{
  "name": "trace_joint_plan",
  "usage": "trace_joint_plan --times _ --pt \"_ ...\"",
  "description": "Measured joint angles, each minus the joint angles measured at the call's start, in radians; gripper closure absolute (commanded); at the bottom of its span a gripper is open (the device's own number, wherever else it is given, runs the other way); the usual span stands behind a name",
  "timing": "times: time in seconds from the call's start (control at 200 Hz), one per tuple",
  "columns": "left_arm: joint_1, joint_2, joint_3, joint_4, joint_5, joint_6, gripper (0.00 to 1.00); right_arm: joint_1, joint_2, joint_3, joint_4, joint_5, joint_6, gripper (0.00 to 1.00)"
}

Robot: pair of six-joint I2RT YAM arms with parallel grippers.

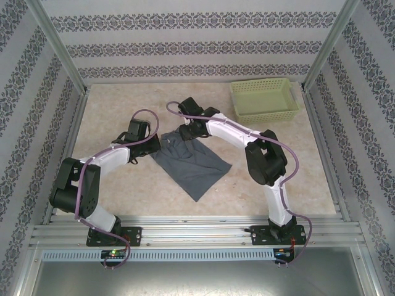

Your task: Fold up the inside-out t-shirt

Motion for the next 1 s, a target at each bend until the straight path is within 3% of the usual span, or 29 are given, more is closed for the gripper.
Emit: trace_joint_plan --times 0.155,0.335,0.435,0.59,0.734,0.919,0.999 --pt "0.01 0.0 -0.002 0.014 0.001 -0.008 1.0 0.018 -0.001 -0.003 -0.001 0.0 0.013 0.56" --pt "0.019 -0.026 -0.016 0.054 0.017 -0.016 1.0 0.014 0.038 0.026 -0.016 0.001 0.027 0.76" --pt "0.019 -0.052 -0.027 0.083 0.03 -0.017 1.0 0.005 0.069 0.046 -0.024 0.004 0.031 0.75" --pt "0.019 -0.064 -0.046 0.127 0.051 -0.02 1.0 -0.009 0.088 0.088 -0.05 0.001 0.03 0.67" --pt "0.019 -0.067 -0.063 0.143 0.053 -0.021 1.0 -0.014 0.089 0.098 -0.053 0.001 0.026 0.86" --pt "0.019 -0.083 -0.079 0.167 0.053 -0.027 1.0 -0.019 0.089 0.098 -0.058 0.001 0.032 1.0" --pt "0.019 -0.098 -0.09 0.182 0.052 -0.032 1.0 -0.024 0.089 0.105 -0.066 0.004 0.027 1.0"
